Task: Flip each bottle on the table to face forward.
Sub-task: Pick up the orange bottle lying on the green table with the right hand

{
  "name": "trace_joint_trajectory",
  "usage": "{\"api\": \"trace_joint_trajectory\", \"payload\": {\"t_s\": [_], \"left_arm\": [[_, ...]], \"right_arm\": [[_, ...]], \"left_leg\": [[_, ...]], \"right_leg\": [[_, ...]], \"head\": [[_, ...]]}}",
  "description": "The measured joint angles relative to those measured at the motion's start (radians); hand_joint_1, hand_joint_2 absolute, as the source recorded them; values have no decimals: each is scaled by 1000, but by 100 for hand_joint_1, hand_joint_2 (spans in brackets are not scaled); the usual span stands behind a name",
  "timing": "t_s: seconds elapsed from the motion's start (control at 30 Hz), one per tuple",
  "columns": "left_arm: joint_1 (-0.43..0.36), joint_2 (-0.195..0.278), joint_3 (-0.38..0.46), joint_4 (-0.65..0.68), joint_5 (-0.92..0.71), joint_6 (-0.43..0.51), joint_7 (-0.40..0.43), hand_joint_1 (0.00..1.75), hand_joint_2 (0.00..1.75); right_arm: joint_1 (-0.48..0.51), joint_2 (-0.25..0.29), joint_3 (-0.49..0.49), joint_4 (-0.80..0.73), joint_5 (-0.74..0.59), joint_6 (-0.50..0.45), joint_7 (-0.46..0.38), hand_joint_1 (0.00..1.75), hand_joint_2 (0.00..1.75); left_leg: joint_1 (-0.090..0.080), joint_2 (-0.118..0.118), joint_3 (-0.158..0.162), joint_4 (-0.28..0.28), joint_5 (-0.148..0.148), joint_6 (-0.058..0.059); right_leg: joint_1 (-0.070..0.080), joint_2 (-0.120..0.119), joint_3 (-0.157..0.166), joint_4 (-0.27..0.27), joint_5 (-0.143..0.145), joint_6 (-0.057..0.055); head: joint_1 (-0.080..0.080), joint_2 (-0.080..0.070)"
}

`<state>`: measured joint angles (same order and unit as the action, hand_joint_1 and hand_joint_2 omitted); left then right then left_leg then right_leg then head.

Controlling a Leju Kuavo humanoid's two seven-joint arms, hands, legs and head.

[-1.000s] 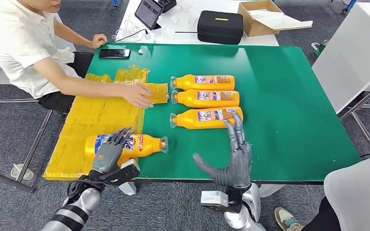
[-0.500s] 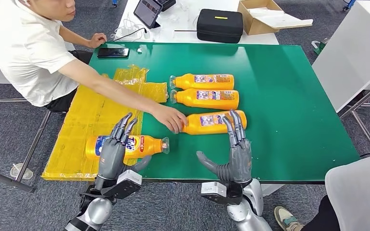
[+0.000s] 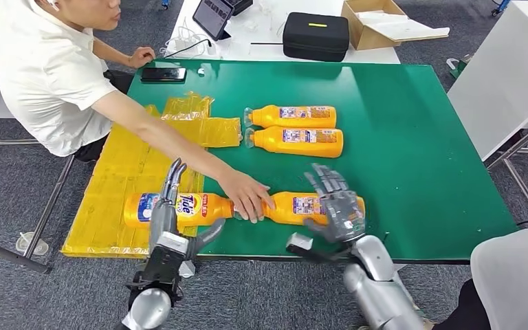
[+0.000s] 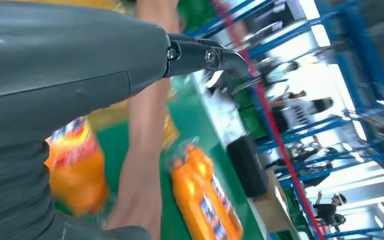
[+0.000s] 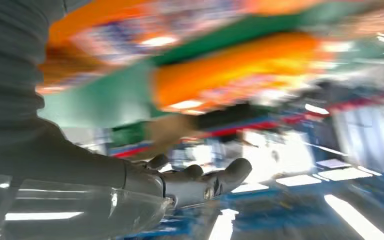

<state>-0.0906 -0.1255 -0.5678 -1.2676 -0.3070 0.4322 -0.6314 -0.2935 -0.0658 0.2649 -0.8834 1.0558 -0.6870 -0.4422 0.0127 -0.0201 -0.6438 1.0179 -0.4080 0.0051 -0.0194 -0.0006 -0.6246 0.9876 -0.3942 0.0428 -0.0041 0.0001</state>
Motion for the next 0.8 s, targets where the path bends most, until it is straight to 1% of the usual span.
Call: {"api": "trace_joint_trajectory", "payload": {"t_s": [0.07, 0.13, 0.2, 0.27, 0.4, 0.6, 0.8], "left_arm": [[17, -21, -7, -22, 41, 27, 18, 0, 175], [25, -33, -19, -39, 55, 64, 29, 0, 175], [26, -40, -29, -47, 56, 95, 39, 0, 175], [27, -45, -35, -50, 56, 110, 46, 0, 175], [27, -51, -43, -51, 55, 119, 48, 0, 175], [27, -58, -46, -56, 50, 129, 53, 0, 175], [27, -62, -50, -59, 48, 132, 59, 0, 175]], "right_arm": [[-23, -29, -14, 55, 7, 35, 32, 0, 175], [-35, -48, -18, 95, 0, 93, 54, 0, 175], [-37, -57, -16, 117, -8, 155, 74, 0, 175], [-40, -60, -10, 126, -11, 189, 89, 0, 175], [-49, -66, 9, 135, -2, 207, 117, 0, 175], [-78, -83, 53, 149, 31, 247, 184, 0, 175], [-104, -101, 96, 164, 83, 241, 236, 0, 175]], "left_leg": [[-1, 0, -1, 0, 0, 1], [-1, 0, -1, 0, -1, 1], [-1, 1, 0, 0, -1, 1], [0, 2, 0, 0, -1, 1], [1, 4, 2, 0, -1, 1], [1, 5, 8, 0, -2, 1], [0, 5, 10, 0, -1, 3]], "right_leg": [[-1, 0, 0, 0, 0, 0], [-1, 0, -1, 0, 0, 0], [0, 1, -1, 0, 0, 0], [1, 1, -1, 0, 0, 0], [2, 1, 0, 0, 0, 0], [1, 2, 5, -1, 0, 0], [1, 2, 8, -1, 1, 1]], "head": [[0, 0], [0, 0], [0, 0], [0, 0], [0, 0], [0, 0], [0, 0]]}}
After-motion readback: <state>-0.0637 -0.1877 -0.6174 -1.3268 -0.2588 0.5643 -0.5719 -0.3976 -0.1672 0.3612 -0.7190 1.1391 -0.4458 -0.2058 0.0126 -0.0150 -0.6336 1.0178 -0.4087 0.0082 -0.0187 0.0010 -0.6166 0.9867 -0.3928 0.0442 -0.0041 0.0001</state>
